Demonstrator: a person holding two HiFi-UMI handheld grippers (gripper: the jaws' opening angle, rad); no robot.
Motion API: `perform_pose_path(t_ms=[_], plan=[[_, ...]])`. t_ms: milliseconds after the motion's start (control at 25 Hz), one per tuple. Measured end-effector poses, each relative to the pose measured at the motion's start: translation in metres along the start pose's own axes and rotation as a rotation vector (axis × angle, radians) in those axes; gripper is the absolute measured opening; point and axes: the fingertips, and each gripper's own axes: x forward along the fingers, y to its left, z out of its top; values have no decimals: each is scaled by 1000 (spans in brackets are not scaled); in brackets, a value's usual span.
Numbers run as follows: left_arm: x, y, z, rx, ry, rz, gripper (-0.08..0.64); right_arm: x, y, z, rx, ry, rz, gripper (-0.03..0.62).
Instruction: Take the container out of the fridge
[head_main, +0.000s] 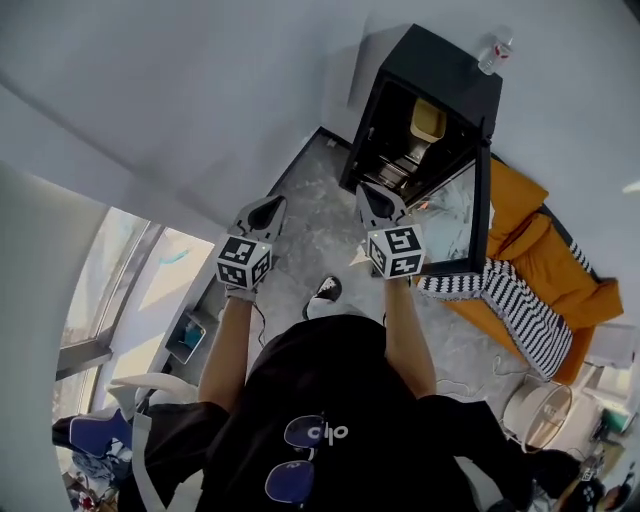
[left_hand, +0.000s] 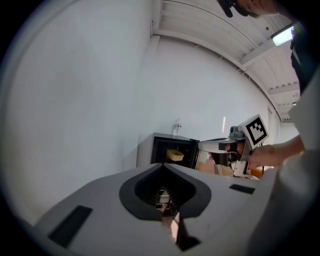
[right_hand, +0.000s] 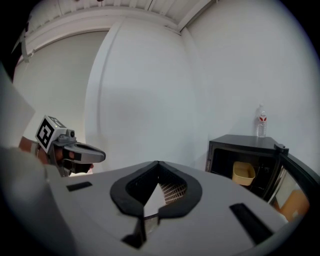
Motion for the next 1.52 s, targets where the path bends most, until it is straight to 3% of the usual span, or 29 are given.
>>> perform_pose_path(t_ms=[240,560,1040,1520], plan=[[62,-10,19,27,2,-110,-2,-4,-54,3,18,-5,-107,6],[129,-59,38,70,11,-242,-2,-30,-124,-3,65,-3,-225,6],[188,-99,44,98,46,-335,-2,-53,-182,-16,131,-11,-309,6],[217,-119,54,120,71,-360,-2,-58,-208,-16,201,-56,-326,6]])
